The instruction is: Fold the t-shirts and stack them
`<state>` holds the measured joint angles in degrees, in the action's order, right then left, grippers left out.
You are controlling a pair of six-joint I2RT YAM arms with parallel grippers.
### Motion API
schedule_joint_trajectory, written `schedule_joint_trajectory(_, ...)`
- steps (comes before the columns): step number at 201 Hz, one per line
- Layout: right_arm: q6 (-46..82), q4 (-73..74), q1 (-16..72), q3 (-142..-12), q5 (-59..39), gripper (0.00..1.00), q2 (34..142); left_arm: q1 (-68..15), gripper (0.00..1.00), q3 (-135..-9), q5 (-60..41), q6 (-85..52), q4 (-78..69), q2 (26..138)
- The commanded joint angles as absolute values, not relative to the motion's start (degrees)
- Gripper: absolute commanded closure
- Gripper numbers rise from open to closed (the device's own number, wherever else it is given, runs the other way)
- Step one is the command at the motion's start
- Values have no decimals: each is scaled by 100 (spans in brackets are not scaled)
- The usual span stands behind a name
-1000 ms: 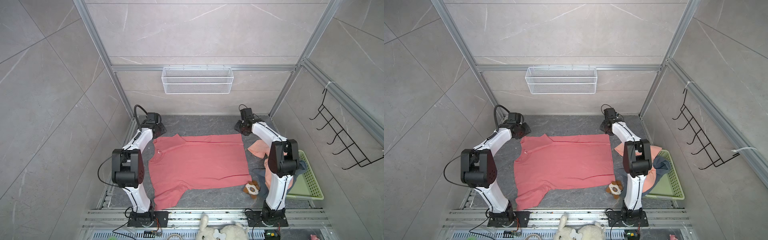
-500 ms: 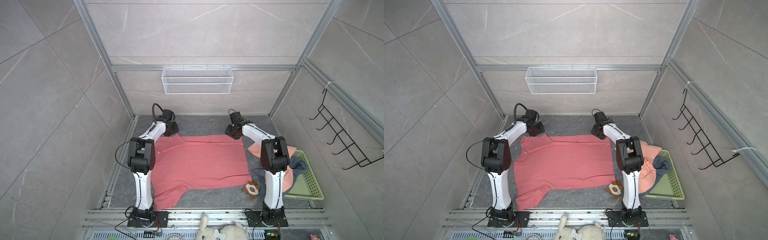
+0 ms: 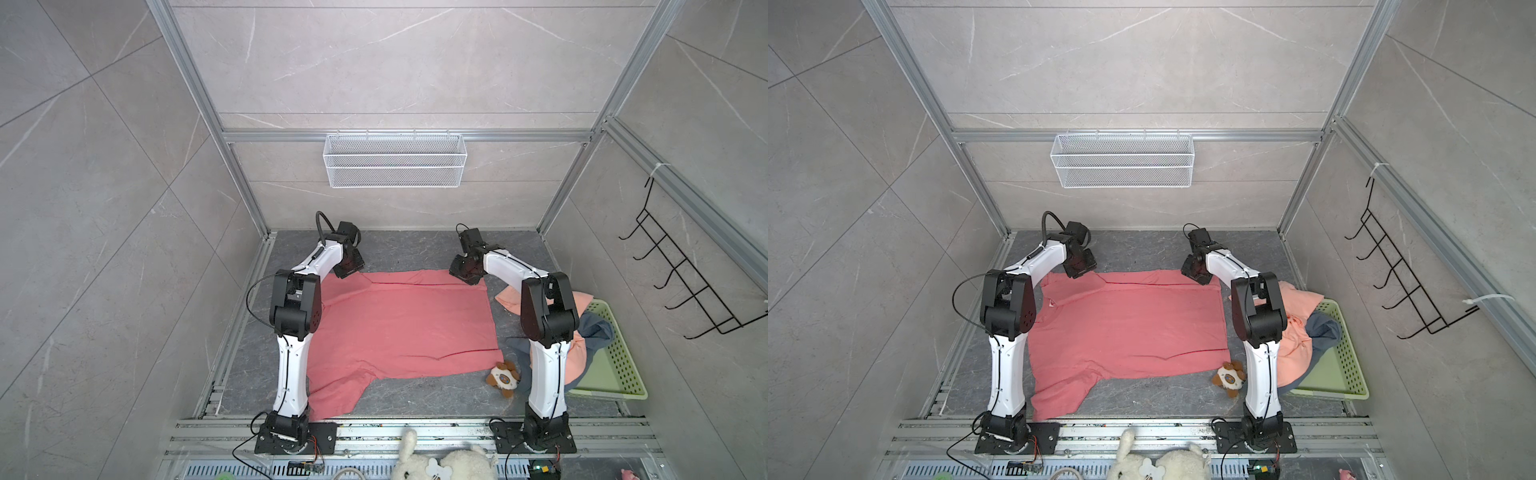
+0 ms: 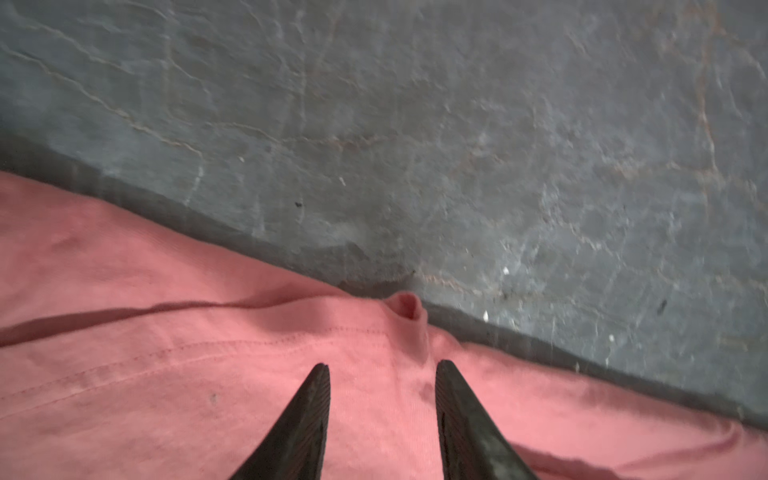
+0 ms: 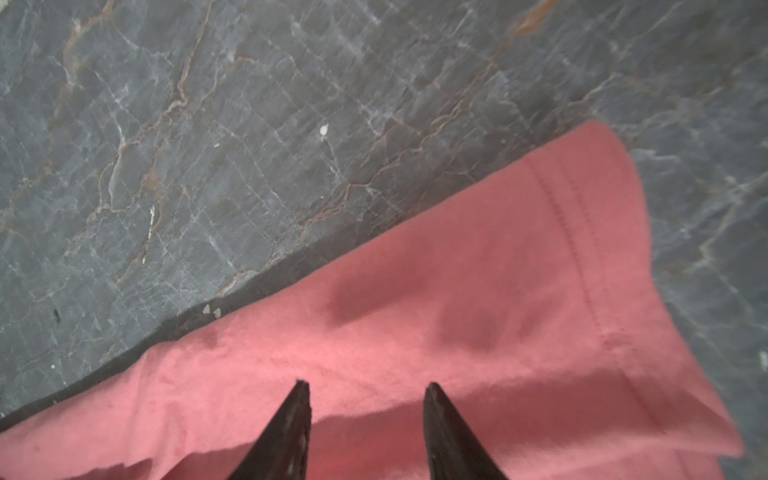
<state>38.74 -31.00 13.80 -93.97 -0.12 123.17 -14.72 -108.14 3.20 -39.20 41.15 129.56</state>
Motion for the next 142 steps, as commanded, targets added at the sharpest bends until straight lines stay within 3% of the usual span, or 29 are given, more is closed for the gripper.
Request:
schedule_joint_trajectory(1, 3649, -3243, 1371, -9504, -208, 54, 12573, -1547, 56, -11070, 669, -4284, 4330, 13121)
schedule_joint_trajectory(17, 3546, -3252, 1357, -9550, -290, 54, 12641, -1583, 57, -11156, 746, -4360, 4368, 13207)
schedule_joint_trajectory(38, 3412, -3234, 1336, -9589, -420, 54, 12726, -1607, 66, -11241, 788, -4477, 4395, 13289)
schedule_joint_trajectory(76, 3267, -3133, 1294, -9485, -516, 54, 12716, -1694, 100, -11235, 897, -4585, 4425, 13213)
schedule_joint_trajectory(142, 3228, -2948, 1239, -9189, -536, 54, 12600, -2199, 100, -10719, 1466, -4666, 4646, 12383)
